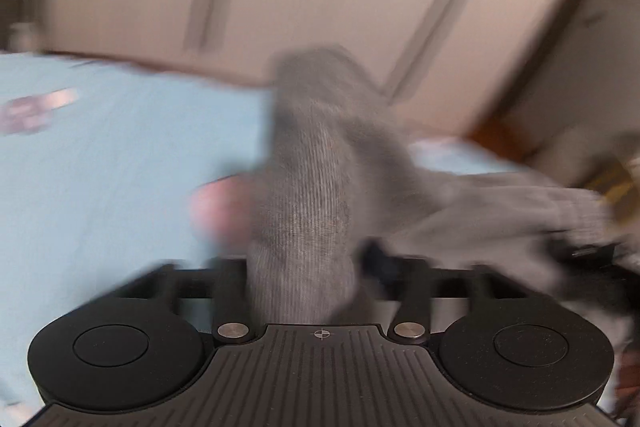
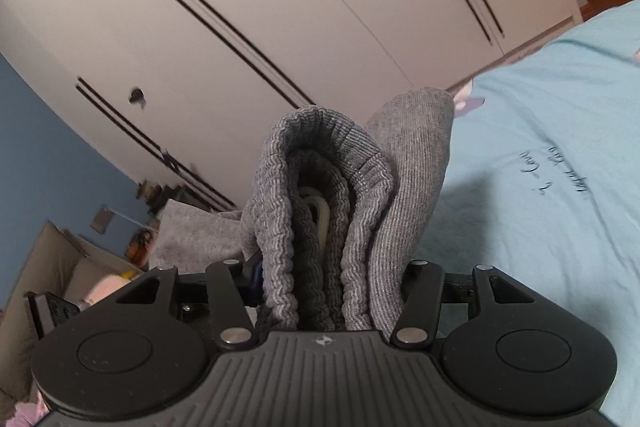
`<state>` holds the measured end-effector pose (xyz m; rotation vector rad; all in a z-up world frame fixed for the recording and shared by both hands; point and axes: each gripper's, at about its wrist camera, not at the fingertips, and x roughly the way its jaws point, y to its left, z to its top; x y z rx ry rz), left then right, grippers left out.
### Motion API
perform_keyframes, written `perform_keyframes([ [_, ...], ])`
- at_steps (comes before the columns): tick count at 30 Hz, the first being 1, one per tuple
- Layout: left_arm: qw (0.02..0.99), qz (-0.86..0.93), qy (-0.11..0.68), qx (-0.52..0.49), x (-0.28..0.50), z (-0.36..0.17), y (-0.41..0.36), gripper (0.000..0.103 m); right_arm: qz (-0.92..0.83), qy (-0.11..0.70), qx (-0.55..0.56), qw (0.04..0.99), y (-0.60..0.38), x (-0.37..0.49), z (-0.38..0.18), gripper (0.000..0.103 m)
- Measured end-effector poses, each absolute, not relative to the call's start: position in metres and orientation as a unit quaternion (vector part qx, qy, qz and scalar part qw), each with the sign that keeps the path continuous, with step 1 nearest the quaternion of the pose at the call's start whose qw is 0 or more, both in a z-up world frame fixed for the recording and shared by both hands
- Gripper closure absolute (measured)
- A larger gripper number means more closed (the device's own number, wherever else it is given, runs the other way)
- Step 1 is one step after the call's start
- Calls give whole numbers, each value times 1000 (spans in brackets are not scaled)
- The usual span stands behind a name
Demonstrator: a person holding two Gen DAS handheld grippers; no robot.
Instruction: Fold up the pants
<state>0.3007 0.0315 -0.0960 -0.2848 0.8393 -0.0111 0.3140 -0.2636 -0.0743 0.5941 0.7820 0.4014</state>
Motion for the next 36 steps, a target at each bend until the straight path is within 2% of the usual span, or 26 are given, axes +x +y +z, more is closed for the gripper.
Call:
perform_keyframes([
  [1, 906, 41, 405, -118, 295, -104, 37, 26, 155, 395, 274, 863, -263, 318, -81, 31],
  [2, 908, 76, 398, -102, 288, -109, 43, 24, 115, 409, 258, 867, -264, 320, -86, 25],
  [4, 906, 108, 394, -115, 269, -115, 54, 16, 40, 399, 209, 892, -272, 310, -87, 23],
  [5, 904, 112, 389, -137, 258, -116, 58, 12, 21, 380, 190, 905, -275, 301, -82, 14],
  [6, 903, 117, 382, -157, 249, -116, 58, 9, 5, 357, 179, 917, -277, 292, -76, 10],
  [9, 898, 109, 371, -211, 231, -116, 49, 6, 23, 299, 164, 940, -265, 265, -57, 5],
  [12, 897, 82, 394, -185, 230, -119, 27, 6, 57, 296, 108, 947, -234, 243, -58, 4],
  [16, 909, 101, 402, -41, 219, -127, -11, 5, 16, 313, -32, 949, -202, 233, -90, 4],
  [19, 911, 130, 391, 21, 218, -146, -14, 0, 29, 327, -23, 944, -213, 233, -112, 4],
  [23, 891, 141, 423, -89, 227, -156, 20, 0, 46, 385, 143, 911, -251, 256, -123, 4],
  [25, 887, 171, 420, -87, 221, -151, 30, 0, 37, 387, 132, 912, -247, 254, -116, 4],
  [29, 873, 265, 409, 8, 206, -149, 34, 1, 1, 328, 22, 944, -222, 224, -90, 4],
  [34, 918, 142, 369, -36, 180, -130, 23, 1, 3, 298, 51, 953, -205, 184, -87, 4],
  [36, 920, 84, 380, -46, 178, -133, 16, 1, 0, 305, 58, 951, -203, 179, -92, 4],
])
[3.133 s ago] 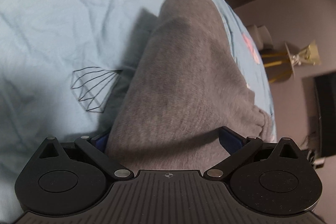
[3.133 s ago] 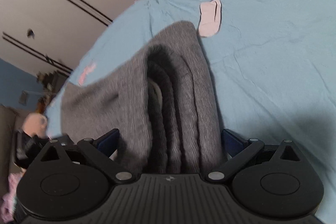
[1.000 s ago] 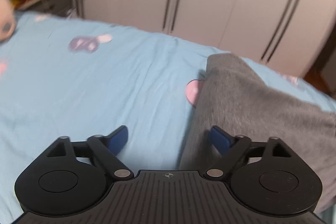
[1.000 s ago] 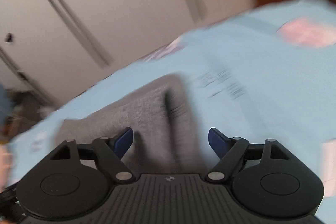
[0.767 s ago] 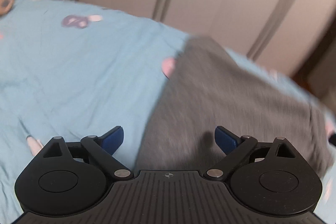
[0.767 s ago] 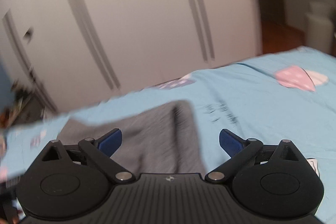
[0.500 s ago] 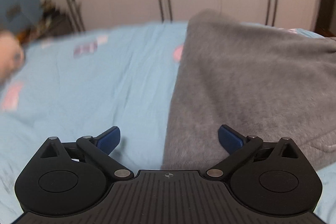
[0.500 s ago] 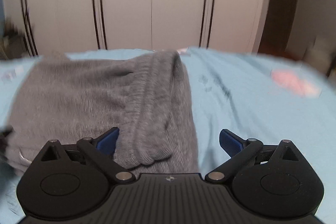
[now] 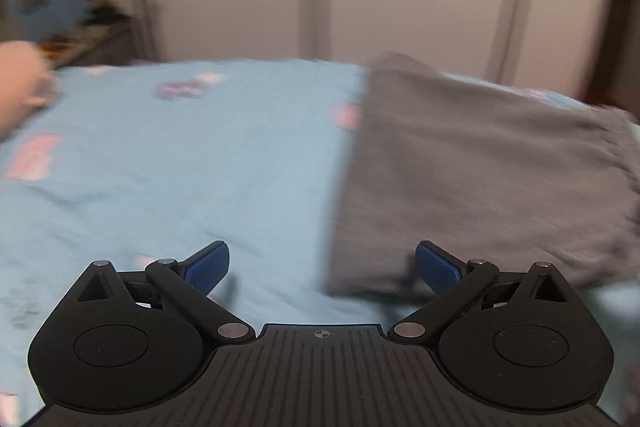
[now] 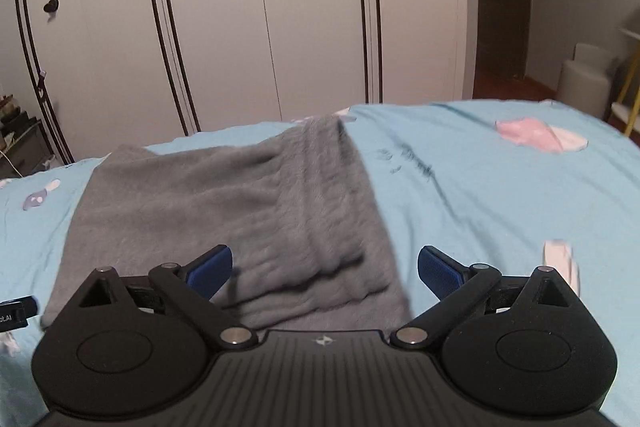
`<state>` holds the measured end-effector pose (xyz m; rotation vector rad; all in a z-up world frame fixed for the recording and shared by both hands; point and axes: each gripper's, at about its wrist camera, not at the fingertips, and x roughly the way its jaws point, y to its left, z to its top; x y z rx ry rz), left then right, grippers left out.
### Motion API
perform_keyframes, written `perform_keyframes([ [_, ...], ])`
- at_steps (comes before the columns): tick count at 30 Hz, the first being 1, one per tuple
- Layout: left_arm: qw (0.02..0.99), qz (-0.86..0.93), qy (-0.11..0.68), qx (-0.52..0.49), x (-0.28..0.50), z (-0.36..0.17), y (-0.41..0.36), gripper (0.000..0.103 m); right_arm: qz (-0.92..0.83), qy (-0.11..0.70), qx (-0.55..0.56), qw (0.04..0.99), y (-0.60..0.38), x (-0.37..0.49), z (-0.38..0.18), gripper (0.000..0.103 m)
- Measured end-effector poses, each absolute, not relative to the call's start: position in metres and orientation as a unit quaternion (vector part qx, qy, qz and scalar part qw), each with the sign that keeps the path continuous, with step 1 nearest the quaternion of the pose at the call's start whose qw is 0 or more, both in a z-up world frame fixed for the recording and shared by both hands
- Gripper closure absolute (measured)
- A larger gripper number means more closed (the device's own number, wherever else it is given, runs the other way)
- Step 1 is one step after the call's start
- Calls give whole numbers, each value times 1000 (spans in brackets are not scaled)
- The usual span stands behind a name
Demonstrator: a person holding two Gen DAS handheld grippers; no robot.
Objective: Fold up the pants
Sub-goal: 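Open both grippers and release the folded sweatpants onto the bed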
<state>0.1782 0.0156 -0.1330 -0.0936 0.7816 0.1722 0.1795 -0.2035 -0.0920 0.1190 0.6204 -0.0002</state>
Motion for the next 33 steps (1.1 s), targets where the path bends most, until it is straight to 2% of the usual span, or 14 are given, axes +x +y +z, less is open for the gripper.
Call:
perform_keyframes([
  [6, 912, 77, 404, 11, 192, -153, -7, 0, -10, 320, 104, 942, -215, 176, -91, 4],
  [11, 893, 126, 432, 25, 200, -169, -3, 1, -10, 323, 98, 941, -209, 180, -95, 4],
  [14, 864, 177, 472, 5, 201, -180, 21, 1, -24, 356, 62, 932, -202, 188, -104, 4],
  [16, 869, 172, 460, -51, 190, -170, 36, 1, -55, 386, 41, 920, -202, 193, -111, 4],
  [18, 877, 165, 446, -66, 183, -160, 37, 1, -64, 395, 43, 916, -207, 188, -114, 4],
  [24, 874, 115, 472, 11, 170, -145, -12, 1, -44, 436, 27, 898, -208, 146, -120, 4],
  [27, 864, 81, 496, 7, 168, -144, -33, 1, -37, 454, 21, 890, -205, 117, -123, 4],
  [33, 861, 56, 505, 29, 142, -134, -61, 1, -40, 482, 93, 870, -221, 85, -117, 4],
])
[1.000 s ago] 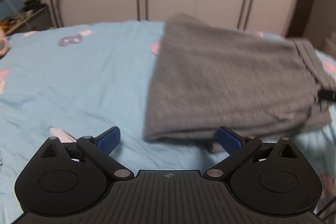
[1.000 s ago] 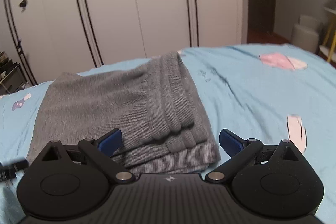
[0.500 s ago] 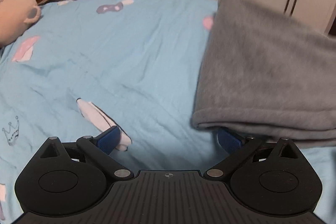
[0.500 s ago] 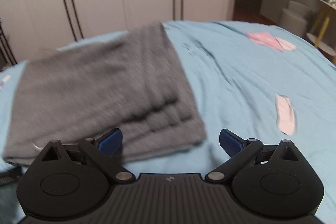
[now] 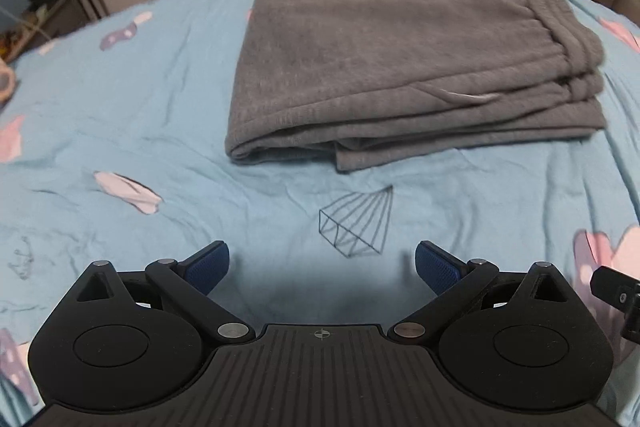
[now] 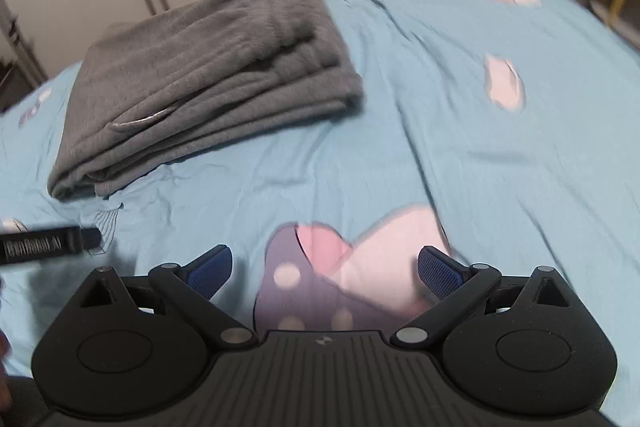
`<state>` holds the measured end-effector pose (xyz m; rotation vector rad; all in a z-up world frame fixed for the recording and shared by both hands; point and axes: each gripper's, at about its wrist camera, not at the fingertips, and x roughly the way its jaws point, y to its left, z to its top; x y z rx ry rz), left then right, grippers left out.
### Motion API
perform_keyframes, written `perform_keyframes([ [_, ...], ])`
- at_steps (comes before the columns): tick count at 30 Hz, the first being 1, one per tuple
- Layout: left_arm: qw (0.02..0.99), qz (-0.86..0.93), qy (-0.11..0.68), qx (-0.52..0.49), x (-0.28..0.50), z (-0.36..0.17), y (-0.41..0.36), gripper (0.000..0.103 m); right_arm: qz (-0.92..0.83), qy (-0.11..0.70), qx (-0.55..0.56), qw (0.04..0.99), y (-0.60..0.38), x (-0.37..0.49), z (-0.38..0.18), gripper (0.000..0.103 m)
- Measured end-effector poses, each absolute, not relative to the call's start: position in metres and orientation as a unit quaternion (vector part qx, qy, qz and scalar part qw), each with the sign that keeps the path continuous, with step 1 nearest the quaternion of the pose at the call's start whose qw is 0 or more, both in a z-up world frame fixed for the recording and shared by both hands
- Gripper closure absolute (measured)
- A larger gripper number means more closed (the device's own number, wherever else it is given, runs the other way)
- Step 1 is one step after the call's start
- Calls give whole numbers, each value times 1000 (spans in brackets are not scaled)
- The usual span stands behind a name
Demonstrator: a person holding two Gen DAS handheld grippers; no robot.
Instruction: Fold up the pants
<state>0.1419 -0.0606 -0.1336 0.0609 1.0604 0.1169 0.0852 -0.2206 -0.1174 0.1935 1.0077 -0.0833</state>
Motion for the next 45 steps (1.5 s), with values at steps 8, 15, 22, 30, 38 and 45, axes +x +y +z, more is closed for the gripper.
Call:
perform_keyframes([
  [8, 859, 81, 505, 28, 112, -116, -66, 1, -30, 520, 33, 853, -217, 63, -104, 4],
  [15, 840, 86, 531, 66, 118, -117, -77, 1, -23, 521, 15, 853, -213, 59, -96, 4],
  [22, 820, 59, 567, 51, 132, -108, -73, 1, -29, 507, 0, 861, -207, 80, -78, 4],
  [30, 816, 66, 570, 67, 146, -67, -61, 1, 6, 531, 49, 846, -198, 119, -41, 4],
  [38, 783, 85, 611, 81, 182, -41, -51, 1, -10, 573, -38, 819, -171, 157, -21, 4],
  [45, 771, 64, 631, 54, 193, -31, -52, 1, 38, 592, 7, 805, -166, 174, -3, 4],
])
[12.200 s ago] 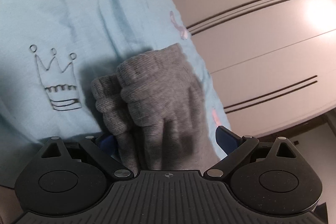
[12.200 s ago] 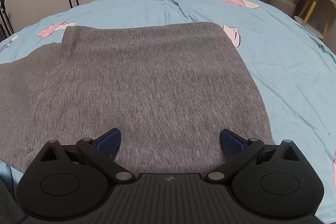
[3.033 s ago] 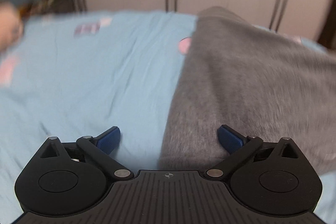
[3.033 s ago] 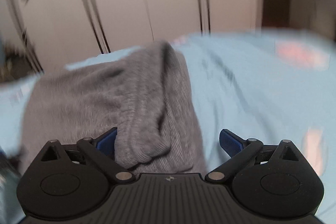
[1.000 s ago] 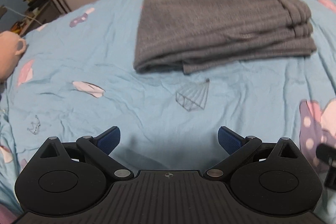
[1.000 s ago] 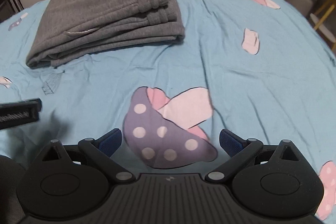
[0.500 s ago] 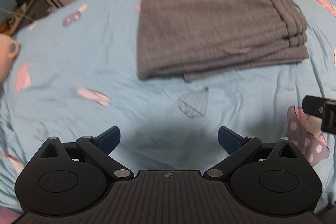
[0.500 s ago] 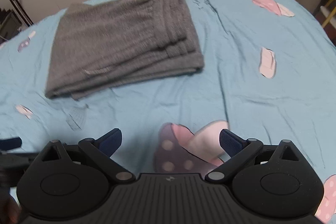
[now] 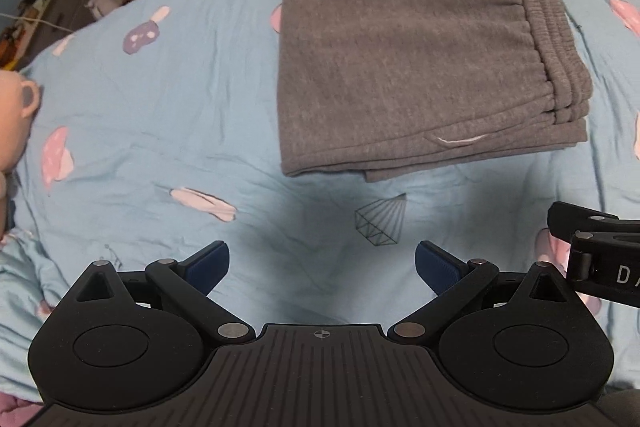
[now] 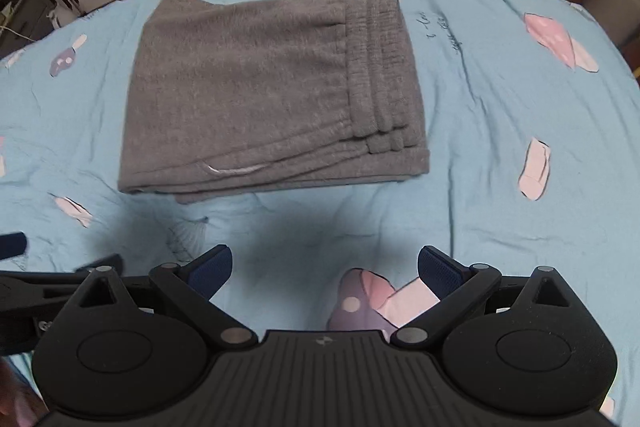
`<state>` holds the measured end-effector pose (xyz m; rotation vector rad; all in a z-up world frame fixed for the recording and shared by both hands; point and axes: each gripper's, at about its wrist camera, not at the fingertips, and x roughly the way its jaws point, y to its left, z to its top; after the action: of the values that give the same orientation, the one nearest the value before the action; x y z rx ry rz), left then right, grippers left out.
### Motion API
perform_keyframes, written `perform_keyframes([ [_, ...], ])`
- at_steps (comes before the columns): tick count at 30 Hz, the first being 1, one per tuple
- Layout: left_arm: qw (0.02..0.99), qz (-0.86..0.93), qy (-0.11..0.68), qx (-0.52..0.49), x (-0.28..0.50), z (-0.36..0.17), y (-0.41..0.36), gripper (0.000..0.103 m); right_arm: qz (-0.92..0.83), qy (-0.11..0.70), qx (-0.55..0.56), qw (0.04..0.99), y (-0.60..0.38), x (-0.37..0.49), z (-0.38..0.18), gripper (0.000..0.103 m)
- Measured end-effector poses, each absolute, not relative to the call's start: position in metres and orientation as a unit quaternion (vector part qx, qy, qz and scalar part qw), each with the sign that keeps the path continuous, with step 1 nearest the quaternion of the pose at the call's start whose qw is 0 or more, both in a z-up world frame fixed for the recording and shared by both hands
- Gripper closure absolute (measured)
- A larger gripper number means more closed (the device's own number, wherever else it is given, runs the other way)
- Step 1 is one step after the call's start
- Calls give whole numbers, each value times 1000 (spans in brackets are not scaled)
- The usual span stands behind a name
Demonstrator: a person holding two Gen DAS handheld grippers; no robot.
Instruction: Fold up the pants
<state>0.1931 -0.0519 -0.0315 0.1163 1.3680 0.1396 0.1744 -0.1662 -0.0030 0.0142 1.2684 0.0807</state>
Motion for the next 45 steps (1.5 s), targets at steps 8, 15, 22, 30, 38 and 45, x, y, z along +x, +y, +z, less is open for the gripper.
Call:
perform_keyframes([
  [8, 769, 69, 633, 59, 192, -32, -54, 1, 20, 589, -1, 808, -170, 172, 3, 4],
  [15, 768, 68, 635, 53, 191, -31, -53, 1, 17, 589, -5, 808, -171, 168, 5, 4],
  [22, 768, 67, 634, 57, 190, -31, -55, 1, 15, 588, 3, 808, -174, 168, 5, 4],
  [30, 766, 61, 637, 57, 191, -34, -58, 1, 13, 591, 5, 807, -177, 169, 2, 4],
  [38, 765, 59, 639, 55, 192, -36, -57, 1, 11, 590, 7, 808, -178, 169, 1, 4],
  [45, 764, 57, 640, 54, 191, -36, -58, 1, 10, 591, 3, 807, -177, 169, 1, 4],
])
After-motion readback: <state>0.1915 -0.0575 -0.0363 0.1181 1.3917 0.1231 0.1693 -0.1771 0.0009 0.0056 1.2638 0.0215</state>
